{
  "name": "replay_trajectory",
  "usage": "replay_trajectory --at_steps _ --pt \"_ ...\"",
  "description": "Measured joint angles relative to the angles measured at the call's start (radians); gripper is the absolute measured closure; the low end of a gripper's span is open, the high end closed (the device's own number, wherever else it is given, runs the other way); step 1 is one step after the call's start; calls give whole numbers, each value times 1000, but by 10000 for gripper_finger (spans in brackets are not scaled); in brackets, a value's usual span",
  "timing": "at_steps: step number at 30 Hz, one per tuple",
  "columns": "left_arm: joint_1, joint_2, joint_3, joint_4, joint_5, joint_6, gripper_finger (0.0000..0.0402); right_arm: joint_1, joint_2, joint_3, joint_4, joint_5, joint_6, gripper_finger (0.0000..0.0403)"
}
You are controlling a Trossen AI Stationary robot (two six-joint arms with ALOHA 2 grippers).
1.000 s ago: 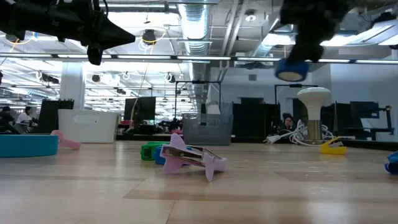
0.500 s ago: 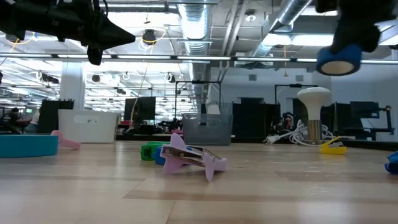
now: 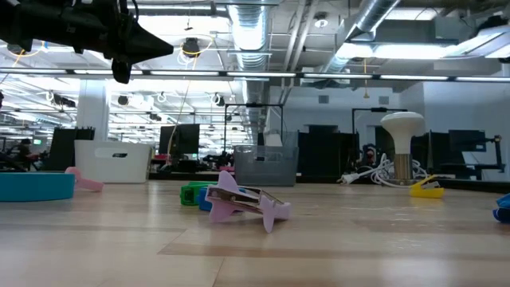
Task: Pick and place Stapler, Stapler remover, tape
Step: Put the blue tape into the bottom white bin
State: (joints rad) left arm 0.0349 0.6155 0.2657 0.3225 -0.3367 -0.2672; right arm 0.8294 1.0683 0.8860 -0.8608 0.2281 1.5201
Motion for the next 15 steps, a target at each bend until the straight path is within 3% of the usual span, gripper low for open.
replay_trajectory --at_steps 6,15 --pt "0 0 0 0 0 0 398 118 20 2 -22 -47 148 376" --pt "0 0 0 0 0 0 398 204 188 1 -7 -76 231 376"
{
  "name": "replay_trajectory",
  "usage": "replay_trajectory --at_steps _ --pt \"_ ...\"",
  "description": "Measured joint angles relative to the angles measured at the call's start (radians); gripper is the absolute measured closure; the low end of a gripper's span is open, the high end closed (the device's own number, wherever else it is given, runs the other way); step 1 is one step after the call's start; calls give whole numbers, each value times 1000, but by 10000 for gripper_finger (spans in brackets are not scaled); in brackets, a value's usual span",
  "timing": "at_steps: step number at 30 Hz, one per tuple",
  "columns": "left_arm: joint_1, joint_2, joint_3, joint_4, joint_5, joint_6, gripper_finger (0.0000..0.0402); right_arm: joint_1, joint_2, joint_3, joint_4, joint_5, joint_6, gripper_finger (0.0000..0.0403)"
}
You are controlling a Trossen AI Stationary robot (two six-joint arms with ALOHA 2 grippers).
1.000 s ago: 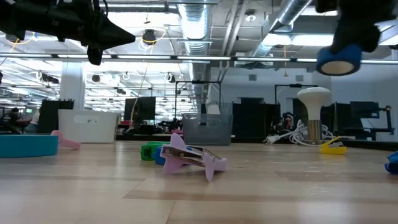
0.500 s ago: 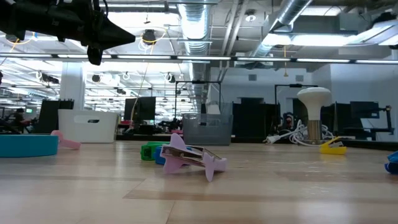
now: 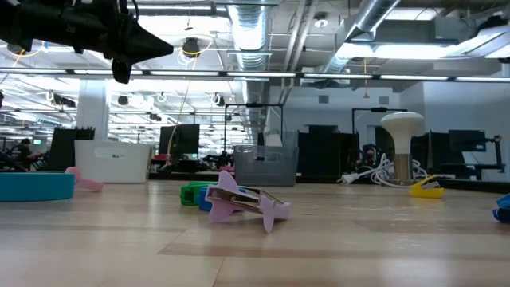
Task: Pick and place Stapler, Stapler remover, tape
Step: Put the blue tape into the bottom white bin
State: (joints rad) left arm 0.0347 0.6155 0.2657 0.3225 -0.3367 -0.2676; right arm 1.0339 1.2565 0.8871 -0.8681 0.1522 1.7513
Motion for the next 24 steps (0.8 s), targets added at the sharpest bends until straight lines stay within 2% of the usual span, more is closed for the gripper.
replay_trajectory --at_steps 12,24 --pt "0 0 0 0 0 -2 398 5 247 0 84 6 3 376" --pt "0 0 0 0 0 -3 398 5 345 0 105 50 -2 376"
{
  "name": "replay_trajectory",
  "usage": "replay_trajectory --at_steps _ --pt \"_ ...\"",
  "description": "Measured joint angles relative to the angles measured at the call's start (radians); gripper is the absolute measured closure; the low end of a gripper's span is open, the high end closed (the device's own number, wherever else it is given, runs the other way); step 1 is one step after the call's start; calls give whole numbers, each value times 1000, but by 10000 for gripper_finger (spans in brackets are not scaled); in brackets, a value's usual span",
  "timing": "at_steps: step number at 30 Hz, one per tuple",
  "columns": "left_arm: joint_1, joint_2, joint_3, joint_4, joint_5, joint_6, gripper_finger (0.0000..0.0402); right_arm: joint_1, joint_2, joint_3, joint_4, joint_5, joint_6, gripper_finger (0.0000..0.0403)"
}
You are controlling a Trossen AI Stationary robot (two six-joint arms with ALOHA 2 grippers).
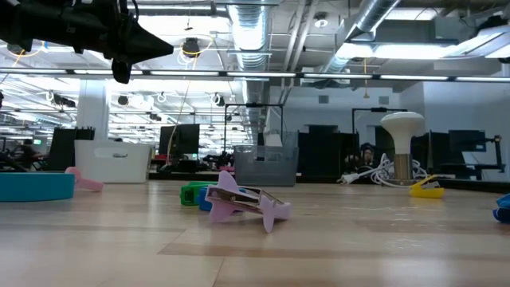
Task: Pick and place Stapler, Stapler remover, tape
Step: Put the blue tape into the bottom white bin, then put the yellow stapler into the black bin
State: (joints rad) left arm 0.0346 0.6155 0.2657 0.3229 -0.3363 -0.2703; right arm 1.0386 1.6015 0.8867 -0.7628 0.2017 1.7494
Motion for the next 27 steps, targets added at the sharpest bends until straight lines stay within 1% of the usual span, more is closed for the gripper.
replay_trajectory --at_steps 4,7,9,14,16,18,20,22,27 --pt "0 0 0 0 0 0 398 0 22 0 12 9 -7 376" --pt "0 0 0 0 0 1 398 0 13 0 65 12 -38 371" --pt "0 0 0 0 0 2 398 -5 -3 0 76 4 -50 344" --pt "0 0 0 0 0 3 398 -14 -57 0 61 -18 -89 250" --pt "0 0 0 0 0 3 398 -20 -85 0 58 -18 -122 226" --pt "0 0 0 0 0 3 398 -33 -114 0 52 -20 -149 215" --pt "0 0 0 0 0 3 398 -49 -149 0 42 -20 -172 212" --pt "0 0 0 0 0 3 398 -70 -192 0 36 -21 -207 219" --pt "0 0 0 0 0 3 398 -140 -306 0 6 -33 -304 257"
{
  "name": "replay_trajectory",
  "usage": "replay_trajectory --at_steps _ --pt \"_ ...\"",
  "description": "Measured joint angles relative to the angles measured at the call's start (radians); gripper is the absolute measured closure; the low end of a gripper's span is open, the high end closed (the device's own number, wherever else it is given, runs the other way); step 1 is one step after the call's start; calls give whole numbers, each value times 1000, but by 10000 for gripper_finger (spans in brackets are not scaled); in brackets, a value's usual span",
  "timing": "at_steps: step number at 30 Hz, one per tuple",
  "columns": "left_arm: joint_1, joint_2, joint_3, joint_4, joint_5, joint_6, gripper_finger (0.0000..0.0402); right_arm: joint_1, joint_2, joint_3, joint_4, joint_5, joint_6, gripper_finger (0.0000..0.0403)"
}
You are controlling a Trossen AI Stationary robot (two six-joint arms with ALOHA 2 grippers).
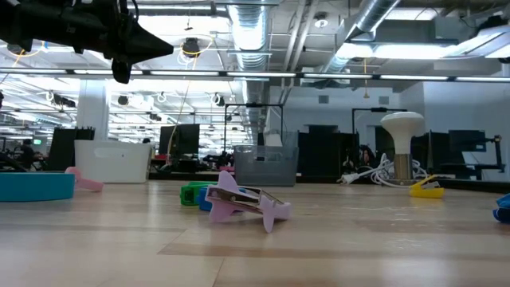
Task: Pick and place Stapler, Stapler remover, tape
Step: Put the yellow stapler into the black bin
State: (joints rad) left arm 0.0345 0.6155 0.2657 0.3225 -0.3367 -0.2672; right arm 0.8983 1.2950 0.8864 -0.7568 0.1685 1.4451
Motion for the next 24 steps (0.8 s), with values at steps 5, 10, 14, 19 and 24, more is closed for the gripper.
replay_trajectory --at_steps 5,10,14,19,24 --pt "0 0 0 0 0 0 398 -100 -83 0 -55 -11 -101 295" --pt "0 0 0 0 0 0 398 -228 -101 0 -127 -11 -210 314" --pt "0 0 0 0 0 0 398 -321 -96 0 -188 -8 -278 316" --pt "0 0 0 0 0 0 398 -439 -96 0 -272 40 -298 316" --pt "0 0 0 0 0 0 398 -556 -96 0 -279 39 -343 316"
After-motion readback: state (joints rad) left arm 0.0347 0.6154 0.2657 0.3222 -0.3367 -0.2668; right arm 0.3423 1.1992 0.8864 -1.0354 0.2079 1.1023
